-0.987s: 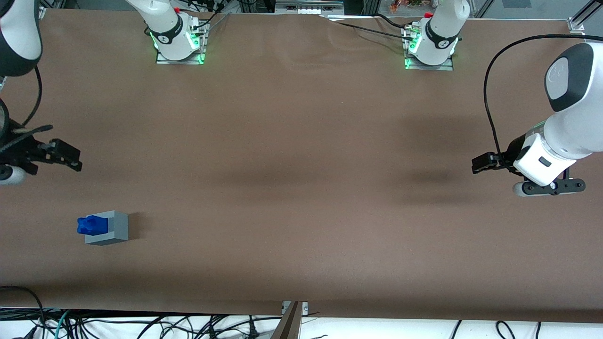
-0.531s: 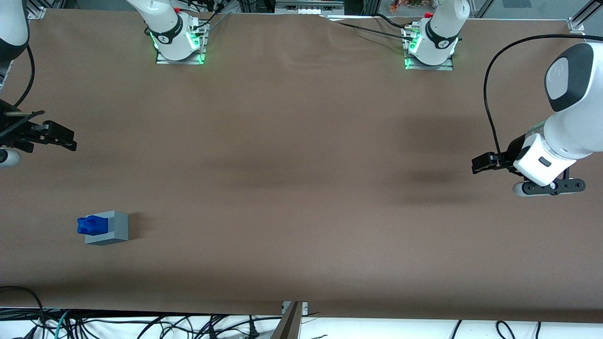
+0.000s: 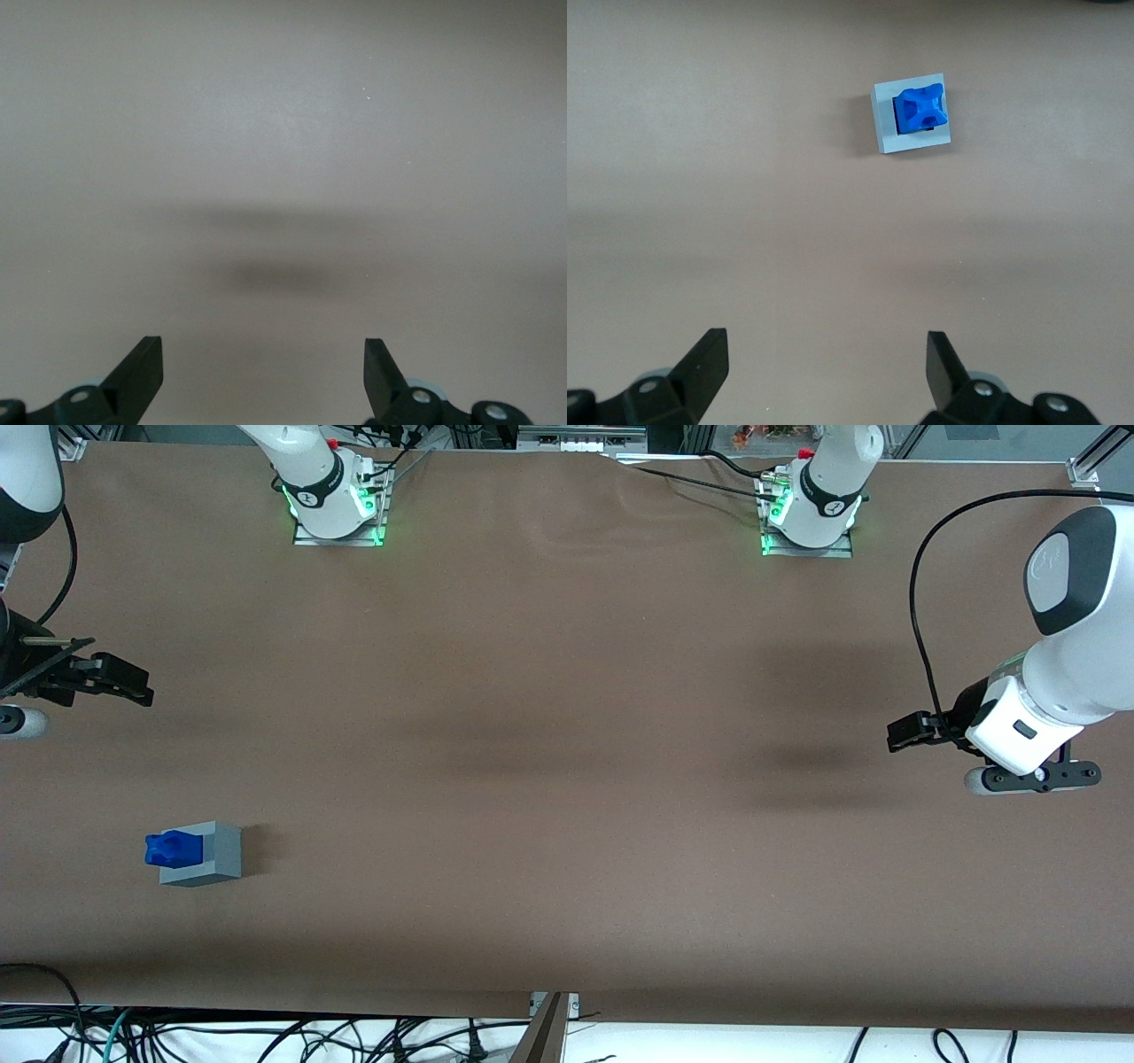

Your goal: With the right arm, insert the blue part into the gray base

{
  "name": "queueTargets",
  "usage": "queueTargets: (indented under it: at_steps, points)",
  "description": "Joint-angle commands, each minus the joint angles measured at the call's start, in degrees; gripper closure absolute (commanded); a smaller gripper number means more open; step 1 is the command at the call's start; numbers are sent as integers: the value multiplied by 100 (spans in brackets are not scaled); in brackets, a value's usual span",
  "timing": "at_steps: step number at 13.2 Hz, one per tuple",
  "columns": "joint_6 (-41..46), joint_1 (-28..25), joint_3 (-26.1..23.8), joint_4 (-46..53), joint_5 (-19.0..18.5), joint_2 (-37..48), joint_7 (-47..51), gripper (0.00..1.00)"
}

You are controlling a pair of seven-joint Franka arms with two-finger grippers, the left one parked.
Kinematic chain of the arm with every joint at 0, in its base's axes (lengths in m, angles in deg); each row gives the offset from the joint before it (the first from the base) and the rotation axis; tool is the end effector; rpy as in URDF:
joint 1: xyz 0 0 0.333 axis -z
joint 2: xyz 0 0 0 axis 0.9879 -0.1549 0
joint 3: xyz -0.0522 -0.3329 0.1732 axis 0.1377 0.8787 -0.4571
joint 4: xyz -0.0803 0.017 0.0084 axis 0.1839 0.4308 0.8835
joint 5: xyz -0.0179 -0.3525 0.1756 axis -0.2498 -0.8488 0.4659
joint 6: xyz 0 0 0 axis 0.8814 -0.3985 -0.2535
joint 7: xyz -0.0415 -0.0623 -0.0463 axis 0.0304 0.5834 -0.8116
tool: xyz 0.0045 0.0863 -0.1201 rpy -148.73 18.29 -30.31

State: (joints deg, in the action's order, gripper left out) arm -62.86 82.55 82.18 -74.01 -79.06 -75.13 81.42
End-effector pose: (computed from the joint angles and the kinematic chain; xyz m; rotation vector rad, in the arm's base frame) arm 0.6338 -0.0107 0.5970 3.1014 0.0442 -0.0528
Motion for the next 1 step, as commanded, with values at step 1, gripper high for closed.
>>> queueTargets:
  at_steps: [1]
  points:
    - [23,39,-45,-97,-51,82,57,1]
